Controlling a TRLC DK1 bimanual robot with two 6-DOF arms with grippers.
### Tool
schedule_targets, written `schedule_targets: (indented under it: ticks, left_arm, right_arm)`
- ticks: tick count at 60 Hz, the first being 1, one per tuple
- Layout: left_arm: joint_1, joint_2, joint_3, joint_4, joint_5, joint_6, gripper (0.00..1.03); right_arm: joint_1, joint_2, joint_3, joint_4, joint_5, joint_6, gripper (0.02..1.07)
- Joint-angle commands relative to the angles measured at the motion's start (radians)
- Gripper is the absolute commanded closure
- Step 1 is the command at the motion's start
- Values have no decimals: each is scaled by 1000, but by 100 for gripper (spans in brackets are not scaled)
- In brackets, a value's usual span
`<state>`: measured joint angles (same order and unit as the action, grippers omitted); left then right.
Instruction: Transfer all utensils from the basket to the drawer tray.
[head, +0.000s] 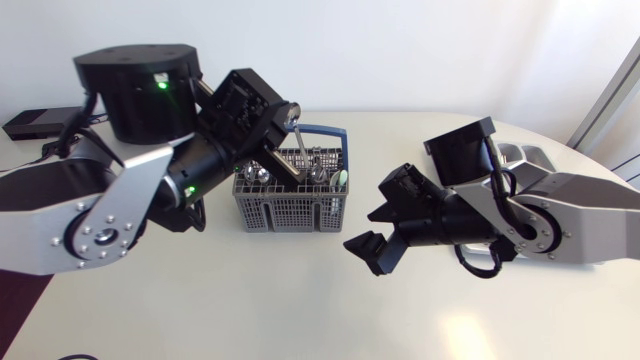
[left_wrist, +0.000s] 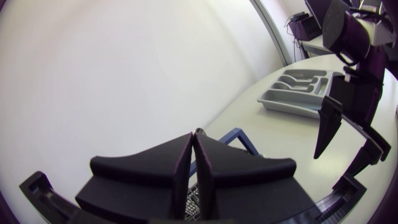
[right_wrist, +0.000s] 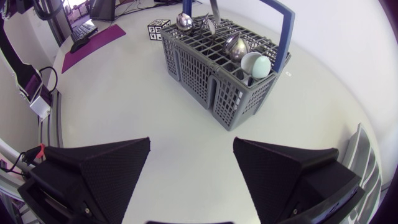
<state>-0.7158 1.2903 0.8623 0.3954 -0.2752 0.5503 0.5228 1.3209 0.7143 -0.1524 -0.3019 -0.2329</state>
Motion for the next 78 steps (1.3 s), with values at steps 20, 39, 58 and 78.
schedule_targets:
  ticks: [20,39,58,78]
  left_arm:
    - [-59,-17,156,-400,99,-348,98]
    - [-24,78,273,-533,241,-538,100]
    - [-1,80,284,-550,291,-569,100]
    - [6,72,284,-549,295,-567,94]
  right_arm:
    - [57,-109,51,60,98,53,12]
    - [94,-58,140,100,167,107,17]
    - [117,3,169,117,224,115,62]
    - [126,-3,145,114,208,99,100]
